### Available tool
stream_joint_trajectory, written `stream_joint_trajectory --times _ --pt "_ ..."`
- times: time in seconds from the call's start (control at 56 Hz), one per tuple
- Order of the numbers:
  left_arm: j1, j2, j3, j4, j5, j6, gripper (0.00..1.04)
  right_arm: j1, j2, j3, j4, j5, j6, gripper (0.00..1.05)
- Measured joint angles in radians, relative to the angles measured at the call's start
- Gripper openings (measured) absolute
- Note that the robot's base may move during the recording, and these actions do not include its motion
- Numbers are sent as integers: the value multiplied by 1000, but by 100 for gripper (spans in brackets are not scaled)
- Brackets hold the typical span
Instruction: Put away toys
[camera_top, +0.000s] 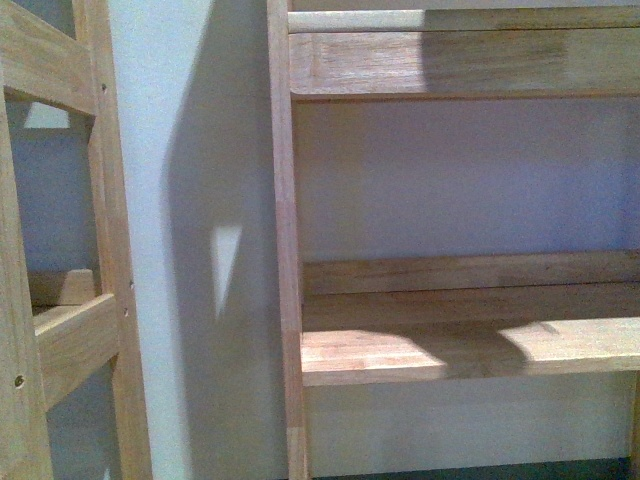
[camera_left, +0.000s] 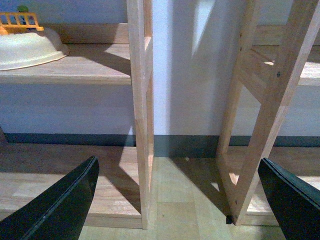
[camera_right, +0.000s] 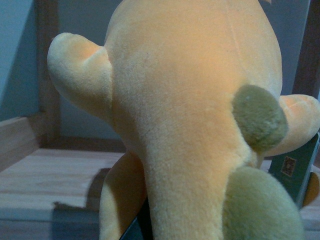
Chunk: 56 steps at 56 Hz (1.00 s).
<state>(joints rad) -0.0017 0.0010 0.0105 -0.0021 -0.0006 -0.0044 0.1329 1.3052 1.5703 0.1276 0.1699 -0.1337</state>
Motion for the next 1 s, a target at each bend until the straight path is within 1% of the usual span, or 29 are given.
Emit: stream_joint_trajectory --times 0.143,0.268,0.482,0.589,0.804,1.0 --pt "0 0 0 0 0 0 98 -29 119 152 -53 -23 51 7" --pt "0 0 0 0 0 0 98 -61 253 328 -121 -46 145 7" --pt "0 0 0 0 0 0 98 -70 428 557 -233 -82 278 7" --pt "0 0 0 0 0 0 98 -54 504 655 -282 -89 328 7" --pt "0 0 0 0 0 0 98 26 636 838 -373 -106 414 7" --pt "0 0 0 0 0 0 98 101 684 894 -391 -115 473 7"
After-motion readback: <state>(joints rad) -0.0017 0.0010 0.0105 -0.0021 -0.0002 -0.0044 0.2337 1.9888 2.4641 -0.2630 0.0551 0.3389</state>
